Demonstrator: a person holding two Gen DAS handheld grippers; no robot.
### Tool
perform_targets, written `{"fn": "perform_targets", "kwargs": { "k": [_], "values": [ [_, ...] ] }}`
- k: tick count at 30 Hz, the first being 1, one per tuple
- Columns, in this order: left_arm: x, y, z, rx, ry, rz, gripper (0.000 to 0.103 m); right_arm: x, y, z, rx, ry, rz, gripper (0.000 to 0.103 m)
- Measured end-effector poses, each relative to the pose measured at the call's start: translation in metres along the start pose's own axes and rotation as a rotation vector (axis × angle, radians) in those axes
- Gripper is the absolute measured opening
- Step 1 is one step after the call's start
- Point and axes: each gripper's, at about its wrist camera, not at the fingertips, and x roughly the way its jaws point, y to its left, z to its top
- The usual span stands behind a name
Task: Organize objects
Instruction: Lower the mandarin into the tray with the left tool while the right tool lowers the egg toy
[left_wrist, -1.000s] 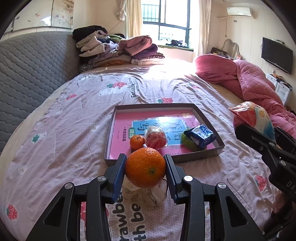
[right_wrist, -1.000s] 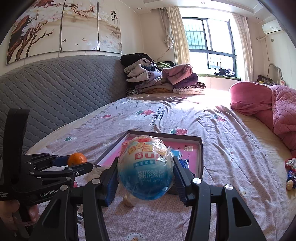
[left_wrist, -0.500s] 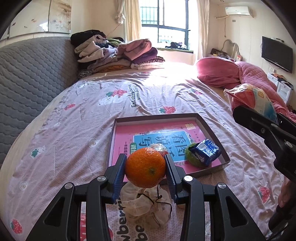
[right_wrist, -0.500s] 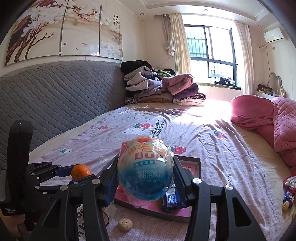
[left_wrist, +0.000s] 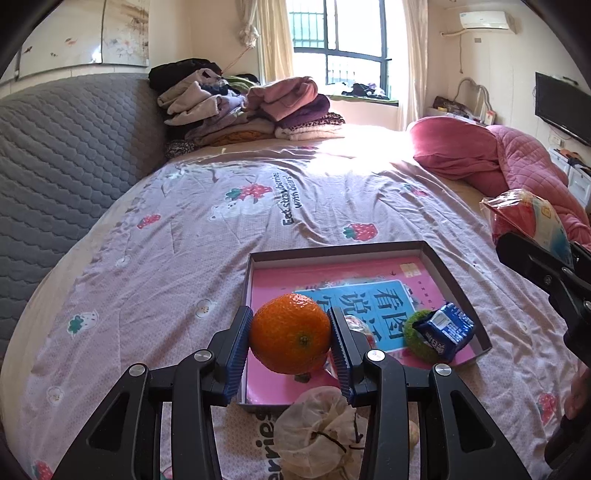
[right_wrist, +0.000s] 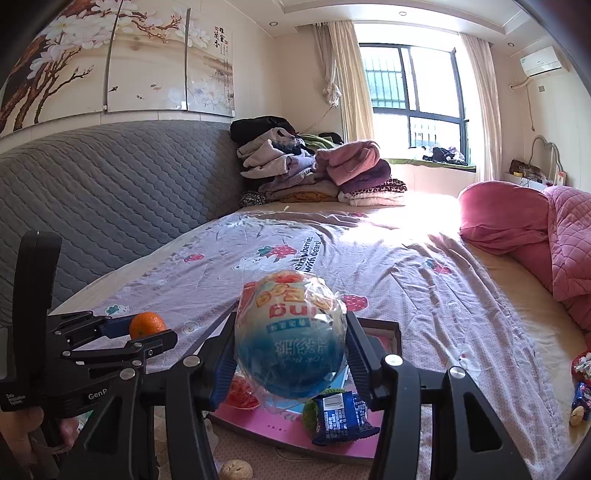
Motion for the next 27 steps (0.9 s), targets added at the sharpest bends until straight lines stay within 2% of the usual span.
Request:
{"fn": "perform_targets", "kwargs": {
  "k": [13,27],
  "values": [
    [0.048,0.016,0.003,-0.017,0.036,-0.009,0.042,0.031,-0.002,-0.004,-0.01,0.019,-0.012,0.053],
    [0.102,0.021,-0.009,-0.005,0.106,0.004,0.042,0.077,0.002,-0.03,-0.051,0.108,-0.028,0.053]
  ]
}}
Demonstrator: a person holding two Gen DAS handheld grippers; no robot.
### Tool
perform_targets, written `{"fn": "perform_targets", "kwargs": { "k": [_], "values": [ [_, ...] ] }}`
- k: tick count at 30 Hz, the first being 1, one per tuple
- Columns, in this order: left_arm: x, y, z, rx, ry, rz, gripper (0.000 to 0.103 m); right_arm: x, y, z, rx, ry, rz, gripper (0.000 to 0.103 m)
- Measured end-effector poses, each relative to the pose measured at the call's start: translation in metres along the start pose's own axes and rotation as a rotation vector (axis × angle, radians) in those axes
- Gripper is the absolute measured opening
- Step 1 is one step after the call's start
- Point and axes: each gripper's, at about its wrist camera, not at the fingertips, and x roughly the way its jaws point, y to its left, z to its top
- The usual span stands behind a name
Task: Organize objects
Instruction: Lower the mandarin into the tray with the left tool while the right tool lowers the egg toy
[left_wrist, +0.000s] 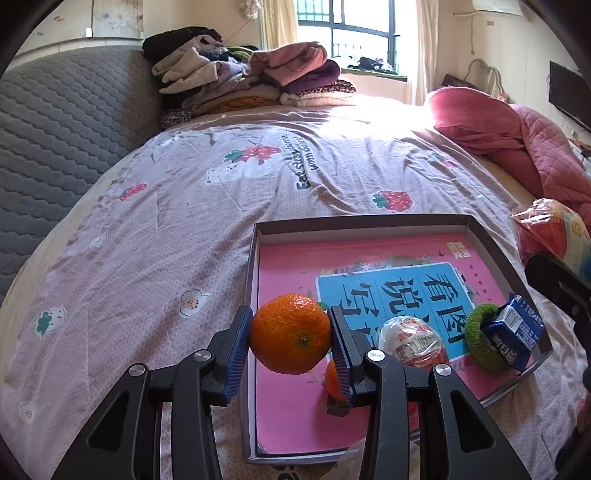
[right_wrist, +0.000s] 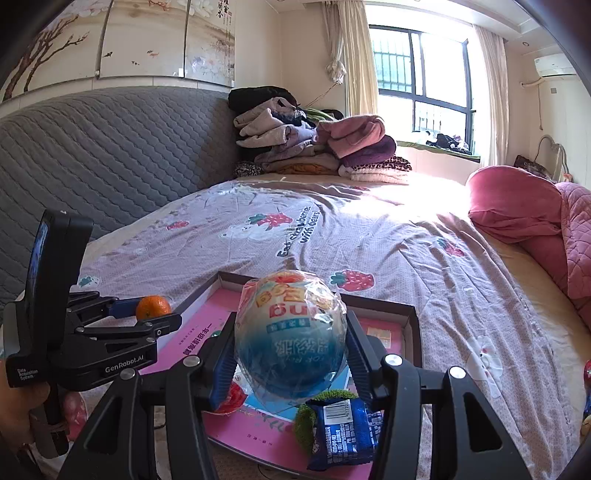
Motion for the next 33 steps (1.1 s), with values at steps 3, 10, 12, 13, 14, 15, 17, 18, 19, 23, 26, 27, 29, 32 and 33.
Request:
{"fn": "perform_targets", "kwargs": {
  "k": [3,10,12,13,14,15,17,18,19,23,26,27,29,32,33],
  "values": [
    [0.009,0.002,-0.001,-0.008,0.011,0.001,0.042,0.01,0.004,-0.006,-0.011,0.024,-0.006,0.053],
    [0.025,0.002,-0.003,-0.019,0.024,-0.007,0.042,0.03,0.009,-0.019,-0.028,0.086,-0.022,0.053],
    [0.029,0.002,-0.003,-0.021,0.032,-0.008,0.042,0.035,0.01,-0.022,-0.034,0.101,-0.026,0.053],
    [0.031,0.001,-0.004,-0.019,0.035,-0.007,0.042,0.037,0.01,-0.024,-0.037,0.107,-0.027,0.053],
    [0.033,0.001,-0.004,-0.018,0.04,-0.005,0.042,0.039,0.011,-0.025,-0.04,0.114,-0.032,0.053],
    [0.035,0.0,-0.004,-0.018,0.044,-0.004,0.042,0.041,0.011,-0.026,-0.043,0.118,-0.035,0.053],
    [0.039,-0.001,-0.004,-0.018,0.05,-0.003,0.042,0.045,0.013,-0.029,-0.053,0.136,-0.048,0.053],
    [0.04,-0.001,-0.004,-0.018,0.053,-0.004,0.042,0.048,0.013,-0.03,-0.06,0.147,-0.054,0.053],
    [0.042,-0.002,-0.004,-0.017,0.057,-0.003,0.042,0.05,0.013,-0.032,-0.065,0.158,-0.058,0.053],
    [0.048,-0.004,-0.004,-0.014,0.078,-0.008,0.042,0.057,0.017,-0.038,-0.09,0.189,-0.068,0.053],
    [0.052,-0.005,-0.005,-0.013,0.095,-0.014,0.042,0.062,0.02,-0.041,-0.106,0.211,-0.066,0.053],
    [0.054,-0.006,-0.006,-0.013,0.098,-0.016,0.042,0.063,0.02,-0.042,-0.109,0.218,-0.067,0.053],
    [0.056,-0.006,-0.007,-0.013,0.104,-0.015,0.043,0.065,0.021,-0.044,-0.116,0.227,-0.068,0.053],
    [0.057,-0.004,-0.007,-0.024,0.113,-0.022,0.043,0.066,0.022,-0.045,-0.121,0.229,-0.073,0.053],
    [0.058,-0.004,-0.007,-0.027,0.115,-0.022,0.043,0.066,0.022,-0.045,-0.119,0.229,-0.071,0.053]
  ]
}}
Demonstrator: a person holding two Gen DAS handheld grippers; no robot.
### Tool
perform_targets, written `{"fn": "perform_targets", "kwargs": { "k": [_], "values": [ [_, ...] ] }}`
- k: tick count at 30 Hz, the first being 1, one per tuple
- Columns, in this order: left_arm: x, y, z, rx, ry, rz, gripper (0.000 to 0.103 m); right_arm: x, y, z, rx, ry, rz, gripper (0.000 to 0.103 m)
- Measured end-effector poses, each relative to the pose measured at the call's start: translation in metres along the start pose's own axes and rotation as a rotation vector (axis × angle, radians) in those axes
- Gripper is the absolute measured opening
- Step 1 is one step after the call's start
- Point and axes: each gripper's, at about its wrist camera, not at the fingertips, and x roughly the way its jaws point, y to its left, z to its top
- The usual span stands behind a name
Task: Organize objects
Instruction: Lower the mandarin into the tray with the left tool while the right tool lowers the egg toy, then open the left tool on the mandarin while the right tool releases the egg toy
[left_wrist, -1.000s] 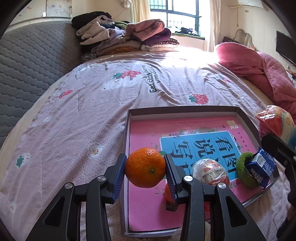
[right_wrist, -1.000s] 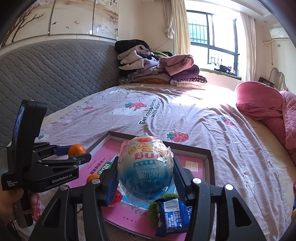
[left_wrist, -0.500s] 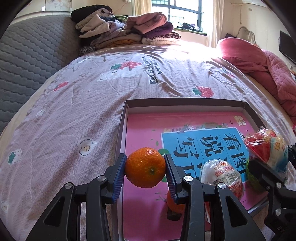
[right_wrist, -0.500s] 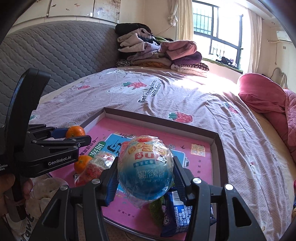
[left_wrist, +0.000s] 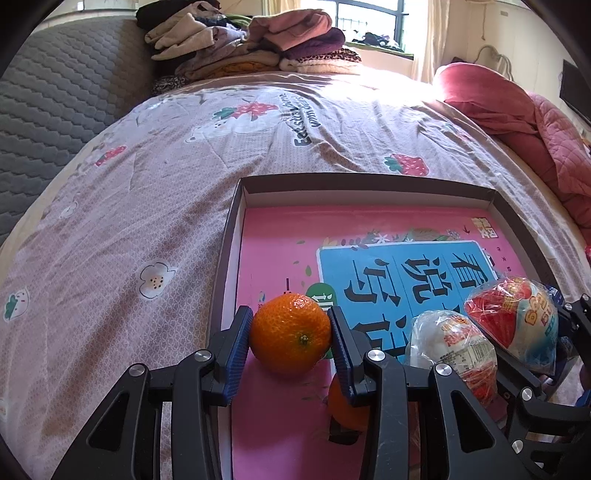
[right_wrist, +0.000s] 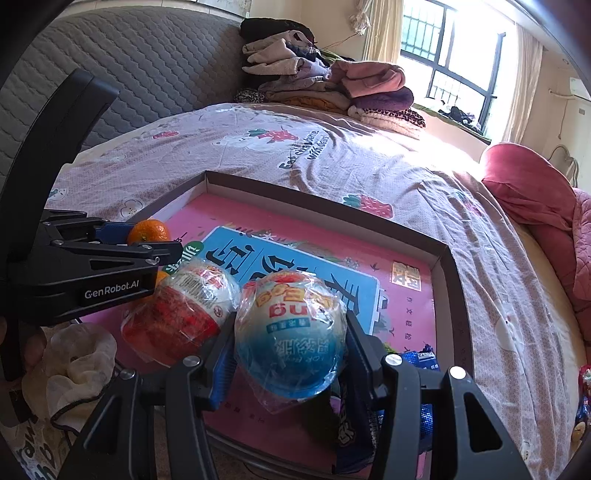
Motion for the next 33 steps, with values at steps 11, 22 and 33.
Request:
{"fn": "perform_targets", "kwargs": {
  "k": [11,22,33],
  "values": [
    [0.0,0.001,-0.001,-0.008,0.014,0.002,0.043,0.004,0.004,0.0,-0.04,0.014,-0.026,0.053],
    [-0.003,0.001,-0.001,-0.012,0.032,-0.005,0.043,0.004,0.007,0.0,-0.067,0.03,-0.046,0.053],
    [-0.012,0.0,-0.001,0.004,0.039,0.006,0.061,-0.003,0.005,0.003,-0.061,0.03,-0.054,0.053]
  ]
}}
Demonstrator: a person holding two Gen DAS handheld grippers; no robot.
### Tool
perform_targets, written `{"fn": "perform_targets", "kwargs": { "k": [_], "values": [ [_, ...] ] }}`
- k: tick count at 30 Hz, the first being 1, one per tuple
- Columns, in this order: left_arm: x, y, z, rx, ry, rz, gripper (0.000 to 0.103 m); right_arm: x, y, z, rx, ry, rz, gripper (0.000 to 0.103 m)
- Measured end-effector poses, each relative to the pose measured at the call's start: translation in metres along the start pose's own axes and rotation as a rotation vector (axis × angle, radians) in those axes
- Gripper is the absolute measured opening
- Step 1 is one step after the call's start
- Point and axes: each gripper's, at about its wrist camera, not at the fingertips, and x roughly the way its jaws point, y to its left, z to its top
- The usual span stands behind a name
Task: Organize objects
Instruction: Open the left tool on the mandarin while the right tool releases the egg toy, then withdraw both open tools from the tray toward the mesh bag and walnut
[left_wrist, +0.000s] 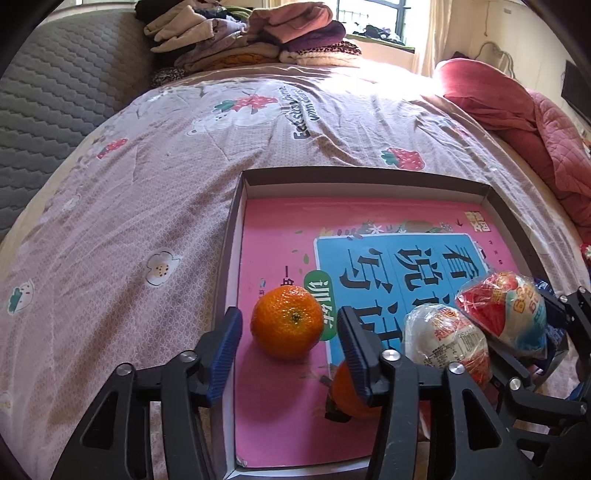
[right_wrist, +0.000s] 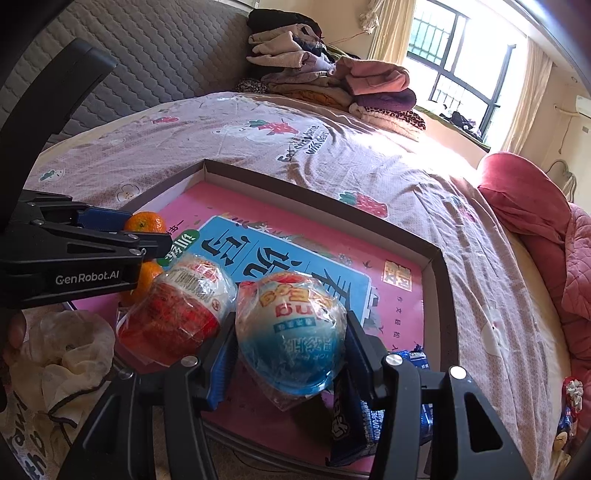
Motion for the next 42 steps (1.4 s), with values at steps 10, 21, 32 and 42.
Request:
{"fn": "perform_targets", "kwargs": {
  "k": [10,21,32,42],
  "values": [
    [-0.011,0.001,-0.001,-0.002,-0.009,-0.012,0.064,-0.013,-0.007,0.004,0.034,-0.022,0.027,0.057],
    [-0.034,-0.002,-0.003,0.004,-0.042,-0.009,0.064,-0.027,-0.011,0.006,0.054,-0.046,0.045,0.058],
    [-0.063,-0.009,-0.004,0.023,-0.078,-0.013,0.064,-0.042,-0.026,0.009,0.136,-0.069,0.095,0.058],
    [-0.09,-0.009,-0.003,0.027,-0.115,-0.008,0.065,-0.071,-0.035,0.016,0.166,-0.126,0.107,0.058]
  ]
}}
